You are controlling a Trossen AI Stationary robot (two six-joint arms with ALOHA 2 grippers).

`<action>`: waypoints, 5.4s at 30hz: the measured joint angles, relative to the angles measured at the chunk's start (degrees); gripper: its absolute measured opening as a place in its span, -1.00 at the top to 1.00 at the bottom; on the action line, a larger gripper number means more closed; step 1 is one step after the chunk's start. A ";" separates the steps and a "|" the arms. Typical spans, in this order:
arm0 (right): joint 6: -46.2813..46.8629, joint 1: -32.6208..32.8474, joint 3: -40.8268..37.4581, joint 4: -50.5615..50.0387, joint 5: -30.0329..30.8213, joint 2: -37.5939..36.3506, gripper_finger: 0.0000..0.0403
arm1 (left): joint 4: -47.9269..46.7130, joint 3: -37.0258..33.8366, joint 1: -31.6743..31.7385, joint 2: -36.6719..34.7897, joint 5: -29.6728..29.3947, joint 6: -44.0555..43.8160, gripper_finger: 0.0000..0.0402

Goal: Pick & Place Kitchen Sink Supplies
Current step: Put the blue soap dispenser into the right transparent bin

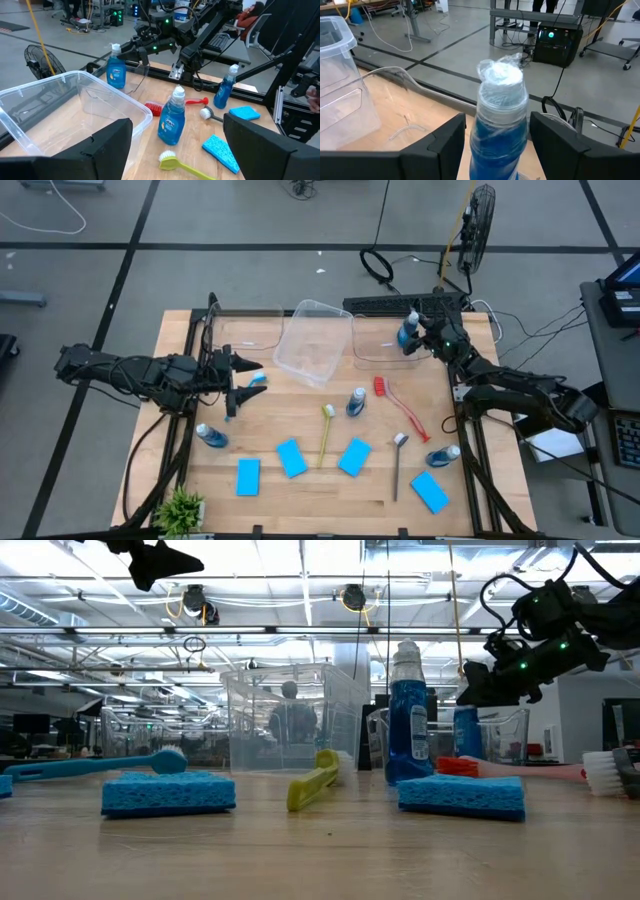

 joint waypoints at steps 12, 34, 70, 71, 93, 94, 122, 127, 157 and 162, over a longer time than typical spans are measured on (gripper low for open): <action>0.04 1.36 0.00 -0.01 -0.54 -11.53 -0.04 | -0.04 0.00 0.00 0.02 0.16 -0.02 -0.61; 22.79 11.15 0.00 -0.13 -33.58 -29.70 -0.04 | -5.92 2.96 -4.11 0.09 1.49 -5.98 -0.63; 23.93 11.13 -0.02 -1.74 -33.66 -30.21 -0.04 | -75.45 31.41 -26.81 21.95 18.58 -63.80 -0.54; 23.93 11.13 -0.02 -1.72 -33.64 -30.21 -0.04 | -75.45 31.39 -27.32 21.89 18.66 -63.80 -0.54; 23.91 11.10 -0.02 -1.70 -33.64 -30.21 -0.04 | -77.26 31.34 -35.04 21.84 19.51 -49.70 -0.61; 23.91 11.10 -0.02 -1.70 -33.64 -30.21 -0.04 | -77.17 31.32 -35.04 21.84 19.50 -48.67 -0.62; 23.91 11.10 -0.04 -1.68 -33.55 -30.21 -0.04 | -79.60 25.19 -35.03 24.15 13.52 -40.97 -0.73; 23.91 11.10 -0.04 -1.69 -33.46 -30.21 -0.04 | -79.93 24.90 -35.06 24.11 13.53 -41.41 -0.73; 24.07 11.10 -0.04 -1.70 -33.46 -30.21 -0.04 | -72.22 16.44 -35.23 24.09 13.66 -44.46 -0.13; 24.09 11.10 -0.04 -1.70 -33.46 -30.21 -0.04 | -72.09 16.44 -35.23 24.03 13.68 -44.50 0.11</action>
